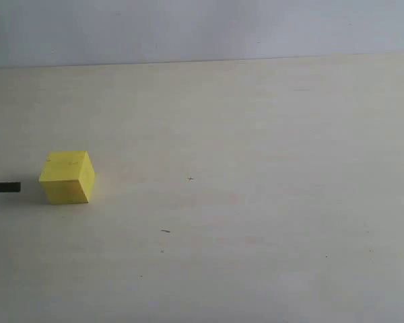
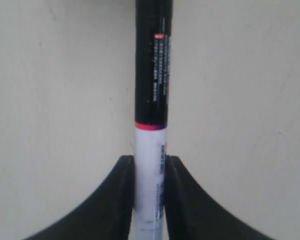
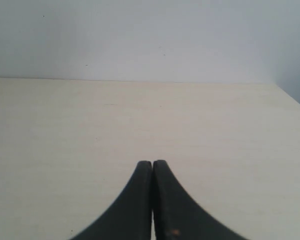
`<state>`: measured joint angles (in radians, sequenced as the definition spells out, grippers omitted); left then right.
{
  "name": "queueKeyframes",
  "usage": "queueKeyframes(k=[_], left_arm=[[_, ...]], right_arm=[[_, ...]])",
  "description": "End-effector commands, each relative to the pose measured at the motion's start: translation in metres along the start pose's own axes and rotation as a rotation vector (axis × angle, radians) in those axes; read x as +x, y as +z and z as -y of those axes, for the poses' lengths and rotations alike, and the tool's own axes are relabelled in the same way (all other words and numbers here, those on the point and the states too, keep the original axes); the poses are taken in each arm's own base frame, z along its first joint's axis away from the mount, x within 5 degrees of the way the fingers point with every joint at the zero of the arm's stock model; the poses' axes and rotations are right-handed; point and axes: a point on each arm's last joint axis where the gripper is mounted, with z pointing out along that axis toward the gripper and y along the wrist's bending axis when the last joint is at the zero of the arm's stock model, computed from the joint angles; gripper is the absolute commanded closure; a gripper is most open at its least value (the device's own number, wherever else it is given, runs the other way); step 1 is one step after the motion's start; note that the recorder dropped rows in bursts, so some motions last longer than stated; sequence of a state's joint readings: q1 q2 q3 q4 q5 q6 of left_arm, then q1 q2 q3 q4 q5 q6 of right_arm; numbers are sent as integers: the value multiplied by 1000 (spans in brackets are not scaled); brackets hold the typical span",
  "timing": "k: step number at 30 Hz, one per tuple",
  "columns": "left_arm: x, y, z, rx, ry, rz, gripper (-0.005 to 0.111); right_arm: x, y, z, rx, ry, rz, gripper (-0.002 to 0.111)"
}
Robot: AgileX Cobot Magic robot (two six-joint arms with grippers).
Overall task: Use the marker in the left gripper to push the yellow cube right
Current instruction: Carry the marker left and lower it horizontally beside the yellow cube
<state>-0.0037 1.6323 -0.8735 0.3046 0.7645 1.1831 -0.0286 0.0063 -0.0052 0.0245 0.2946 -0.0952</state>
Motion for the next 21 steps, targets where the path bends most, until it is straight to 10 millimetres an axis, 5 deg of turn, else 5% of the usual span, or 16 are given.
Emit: queueKeyframes(k=[1,13,21], left_arm=[[-7,6,-12,-112,72,65,107],[20,29,-19,-115,108,37,107],[-9,28,-21,-157,171,97,107]], right_arm=[[0,0,0,6,-1,13,108],[0,0,0,6,-1,13,108],[0,0,0,6,-1,13,108]])
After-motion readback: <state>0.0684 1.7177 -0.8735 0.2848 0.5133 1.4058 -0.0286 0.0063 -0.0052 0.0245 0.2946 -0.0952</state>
